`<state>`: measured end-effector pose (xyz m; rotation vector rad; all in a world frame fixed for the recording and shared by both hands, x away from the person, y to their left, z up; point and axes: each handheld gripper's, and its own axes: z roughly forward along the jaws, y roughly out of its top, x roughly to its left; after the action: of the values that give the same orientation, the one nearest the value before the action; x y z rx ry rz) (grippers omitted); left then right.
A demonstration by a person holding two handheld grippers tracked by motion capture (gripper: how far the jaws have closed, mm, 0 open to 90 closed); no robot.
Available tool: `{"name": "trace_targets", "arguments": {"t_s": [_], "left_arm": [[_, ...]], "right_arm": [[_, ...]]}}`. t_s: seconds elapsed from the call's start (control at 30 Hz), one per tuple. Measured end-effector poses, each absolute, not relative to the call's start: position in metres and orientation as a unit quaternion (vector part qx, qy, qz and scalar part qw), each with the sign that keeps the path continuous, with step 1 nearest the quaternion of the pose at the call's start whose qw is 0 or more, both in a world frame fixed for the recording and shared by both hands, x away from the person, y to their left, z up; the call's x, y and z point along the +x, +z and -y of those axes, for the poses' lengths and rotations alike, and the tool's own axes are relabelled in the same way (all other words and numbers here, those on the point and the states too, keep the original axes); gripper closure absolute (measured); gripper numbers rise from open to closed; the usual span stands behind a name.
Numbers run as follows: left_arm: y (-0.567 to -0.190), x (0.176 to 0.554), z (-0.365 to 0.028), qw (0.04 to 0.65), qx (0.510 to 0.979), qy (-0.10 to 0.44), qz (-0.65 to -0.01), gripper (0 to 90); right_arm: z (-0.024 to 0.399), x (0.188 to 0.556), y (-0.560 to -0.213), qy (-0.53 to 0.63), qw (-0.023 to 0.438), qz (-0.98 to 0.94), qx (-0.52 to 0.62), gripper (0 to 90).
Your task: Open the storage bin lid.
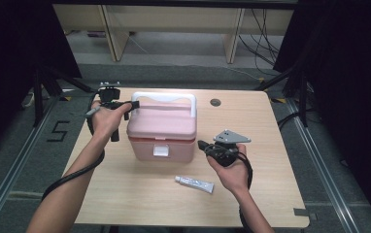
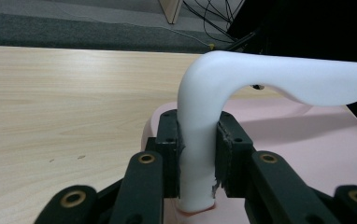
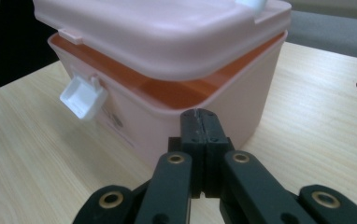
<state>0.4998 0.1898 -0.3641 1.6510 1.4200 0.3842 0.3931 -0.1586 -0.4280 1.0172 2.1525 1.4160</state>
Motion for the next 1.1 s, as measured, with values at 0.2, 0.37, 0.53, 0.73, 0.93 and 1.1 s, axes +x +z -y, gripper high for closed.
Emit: {"name": "trace_targets", "arguments": {"t_s": [0.2, 0.37, 0.53, 0.73, 0.93, 1.1], "left_arm": [[-0.362, 0.502, -0.19, 0.445, 0.67, 0.149, -0.575, 73.4], [-0.361, 0.504, -0.19, 0.442, 0.671, 0.147, -0.576, 73.4], [-0.36, 0.504, -0.19, 0.442, 0.671, 0.147, -0.577, 73.3], [-0.361, 0.504, -0.19, 0.444, 0.671, 0.147, -0.576, 73.3], [-0.361, 0.502, -0.194, 0.455, 0.679, 0.152, -0.556, 66.1], [-0.356, 0.488, -0.195, 0.476, 0.678, 0.19, -0.527, 49.9]], "right_arm": [[0.152, 0.394, -0.424, 0.499, 0.183, -0.764, 0.365, 90.0], [0.147, 0.395, -0.421, 0.502, 0.179, -0.762, 0.368, 90.0], [0.146, 0.398, -0.421, 0.508, 0.189, -0.762, 0.355, 90.0], [0.144, 0.398, -0.42, 0.511, 0.185, -0.758, 0.361, 90.0], [0.143, 0.399, -0.42, 0.509, 0.194, -0.759, 0.357, 90.0], [0.143, 0.399, -0.419, 0.512, 0.196, -0.754, 0.364, 90.0]]}}
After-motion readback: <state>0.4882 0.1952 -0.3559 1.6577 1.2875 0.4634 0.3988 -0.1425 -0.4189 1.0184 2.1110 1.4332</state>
